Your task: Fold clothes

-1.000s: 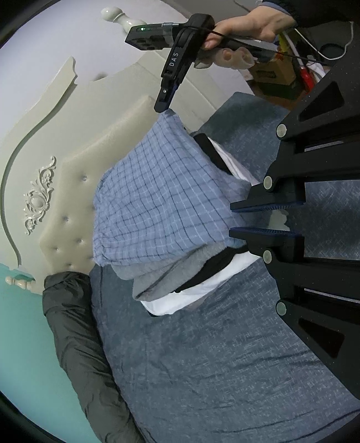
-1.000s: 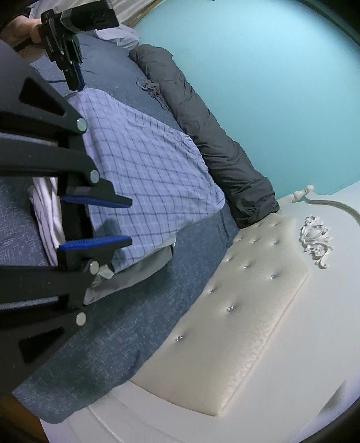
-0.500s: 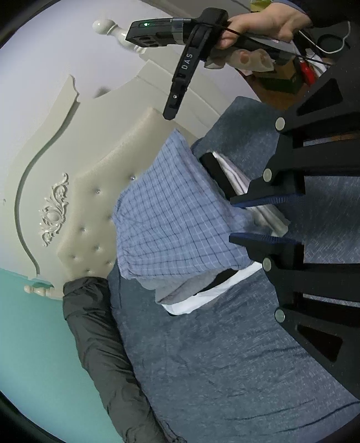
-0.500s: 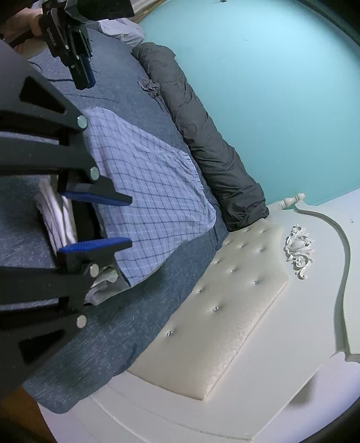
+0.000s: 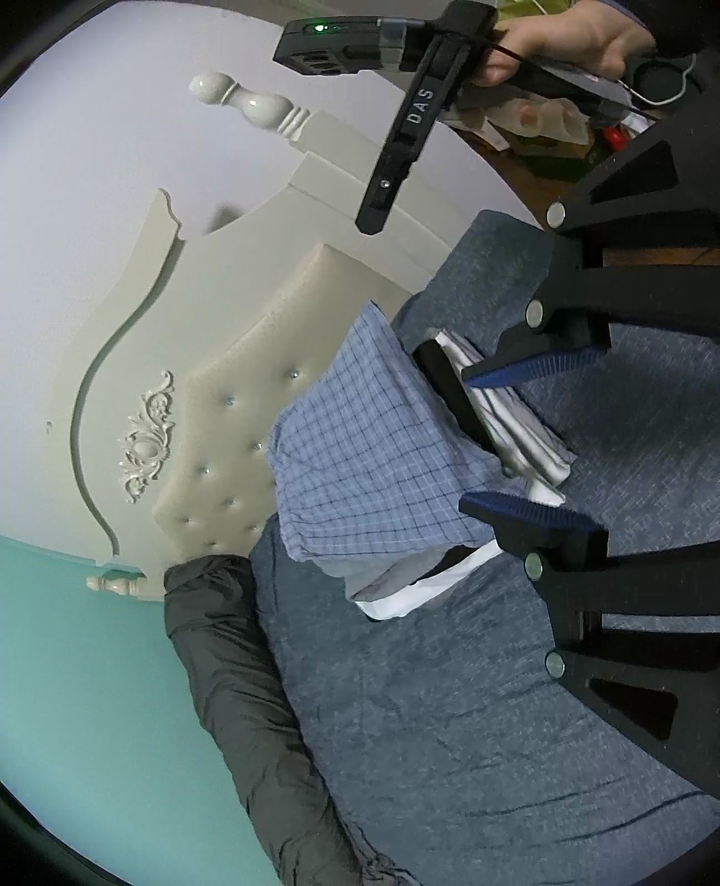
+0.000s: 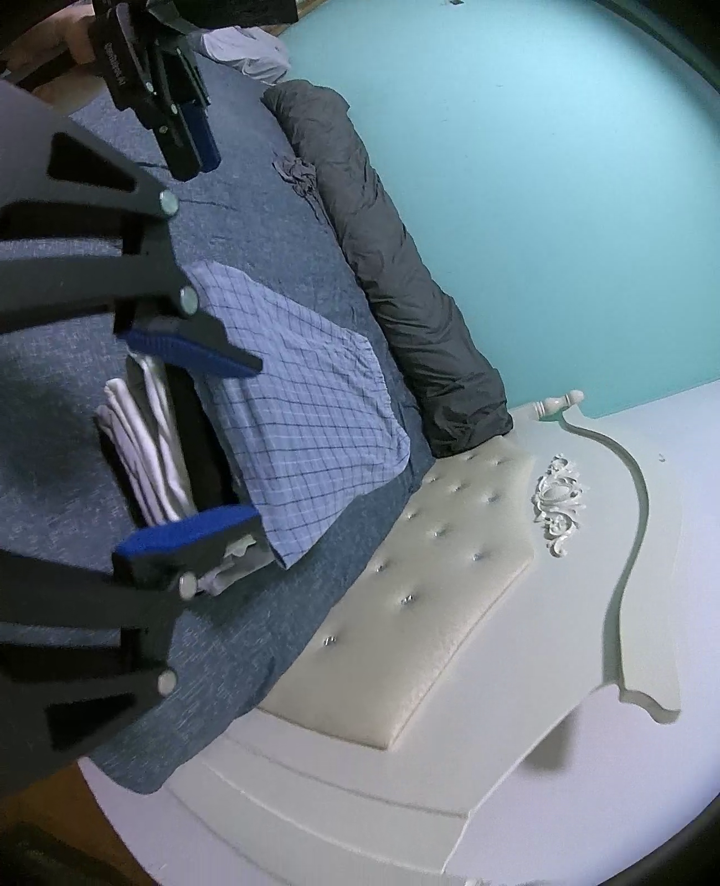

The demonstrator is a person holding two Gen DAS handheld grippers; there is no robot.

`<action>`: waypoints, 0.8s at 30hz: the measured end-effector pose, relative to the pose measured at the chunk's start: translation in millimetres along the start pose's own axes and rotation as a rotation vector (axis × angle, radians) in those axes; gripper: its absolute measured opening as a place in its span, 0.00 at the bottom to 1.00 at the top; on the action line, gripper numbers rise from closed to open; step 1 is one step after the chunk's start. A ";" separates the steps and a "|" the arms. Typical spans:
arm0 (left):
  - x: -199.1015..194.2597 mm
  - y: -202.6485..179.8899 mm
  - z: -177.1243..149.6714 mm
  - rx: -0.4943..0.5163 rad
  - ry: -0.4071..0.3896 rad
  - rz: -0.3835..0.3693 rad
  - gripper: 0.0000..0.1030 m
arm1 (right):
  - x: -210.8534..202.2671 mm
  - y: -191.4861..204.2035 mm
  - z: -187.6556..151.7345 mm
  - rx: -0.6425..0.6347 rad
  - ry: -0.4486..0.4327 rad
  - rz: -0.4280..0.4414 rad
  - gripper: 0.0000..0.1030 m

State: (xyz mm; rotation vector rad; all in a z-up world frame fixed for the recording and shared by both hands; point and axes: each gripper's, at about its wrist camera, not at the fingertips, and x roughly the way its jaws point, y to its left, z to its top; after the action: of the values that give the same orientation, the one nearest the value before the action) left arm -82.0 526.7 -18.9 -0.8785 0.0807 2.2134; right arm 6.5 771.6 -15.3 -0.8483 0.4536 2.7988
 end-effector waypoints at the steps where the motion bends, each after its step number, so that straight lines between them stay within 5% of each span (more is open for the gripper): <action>1: -4.7 -0.7 -0.7 0.002 -0.006 0.003 0.50 | -4.3 2.5 -1.8 0.000 -0.002 -0.006 0.58; 24: -90.5 0.9 -34.8 0.018 -0.079 0.033 0.66 | -87.9 61.6 -45.5 -0.038 -0.043 -0.041 0.76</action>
State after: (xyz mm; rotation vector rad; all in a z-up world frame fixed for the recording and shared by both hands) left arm -18.4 459.4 9.9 -0.7838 0.0780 2.2720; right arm 85.9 691.1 13.0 -0.7935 0.3738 2.7907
